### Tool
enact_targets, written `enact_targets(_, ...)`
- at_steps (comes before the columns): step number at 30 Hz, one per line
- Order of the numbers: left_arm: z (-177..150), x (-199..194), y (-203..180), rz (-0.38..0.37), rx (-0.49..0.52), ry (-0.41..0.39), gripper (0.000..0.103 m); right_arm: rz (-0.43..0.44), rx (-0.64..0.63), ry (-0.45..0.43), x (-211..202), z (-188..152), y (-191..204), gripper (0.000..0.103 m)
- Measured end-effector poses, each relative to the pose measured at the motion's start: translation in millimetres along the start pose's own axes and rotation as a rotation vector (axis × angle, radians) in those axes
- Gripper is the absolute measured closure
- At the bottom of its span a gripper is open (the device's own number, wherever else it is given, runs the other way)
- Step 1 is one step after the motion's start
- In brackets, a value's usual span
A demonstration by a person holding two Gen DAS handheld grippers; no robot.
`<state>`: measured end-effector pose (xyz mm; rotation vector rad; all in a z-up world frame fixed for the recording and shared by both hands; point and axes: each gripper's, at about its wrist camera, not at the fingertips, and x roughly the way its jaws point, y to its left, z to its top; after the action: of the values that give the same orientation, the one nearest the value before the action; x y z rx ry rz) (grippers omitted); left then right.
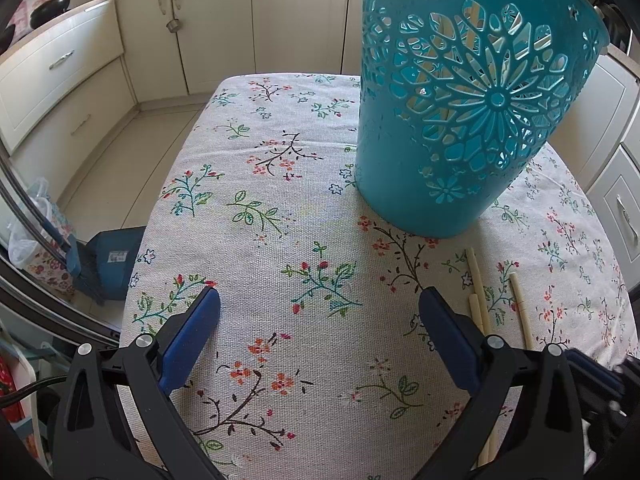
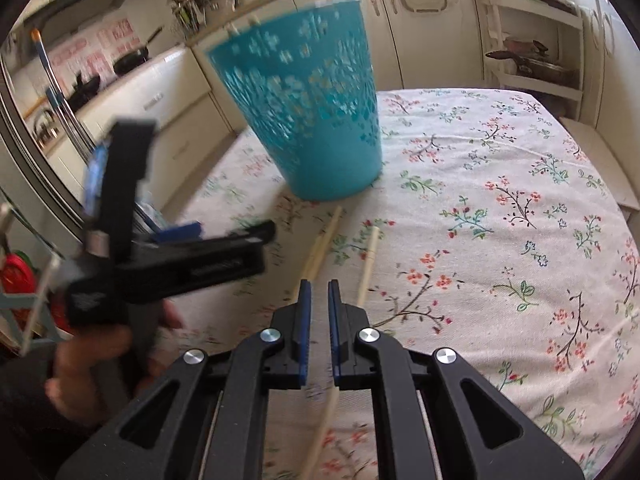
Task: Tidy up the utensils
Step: 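Close the right tool on one stick from the bundle, then lift the stick over the teal bin and open the right tool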
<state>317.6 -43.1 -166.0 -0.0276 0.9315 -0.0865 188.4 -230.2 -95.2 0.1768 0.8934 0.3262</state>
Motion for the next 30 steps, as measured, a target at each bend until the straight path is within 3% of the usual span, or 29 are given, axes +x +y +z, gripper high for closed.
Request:
enact_targets(8,-0.2,0.7,0.5,0.002,0.003,0.001,0.008,0.128,0.045,-0.092,-41.2,15.2,10.3,0.094)
enact_targets(15,-0.4,1.2,0.1,0.003,0.004,0.002,0.008,0.251,0.064,-0.223,-78.8,55.6,18.7,0.094)
enact_targets(23,-0.4,0.7,0.5,-0.005,-0.002,-0.001,0.008,0.271,0.026,-0.308,-94.8,94.6,30.1,0.094)
enact_targets(27,-0.3,0.8,1.4,-0.010,-0.006,-0.003,0.008,0.161,-0.014,-0.251,-83.3,85.1,31.5,0.092)
enact_targets(28,-0.3,0.7,1.4,-0.010,-0.007,-0.003,0.008,0.089,-0.041,-0.200,-72.0,77.5,31.4,0.086)
enact_targets(29,-0.4,0.6,1.3,-0.010,-0.006,-0.003,0.008,0.027,-0.057,-0.152,-59.5,68.6,29.5,0.063)
enact_targets(30,-0.4,0.6,1.4,-0.010,-0.006,-0.003,0.008,-0.022,-0.069,-0.120,-48.0,59.1,27.0,0.057)
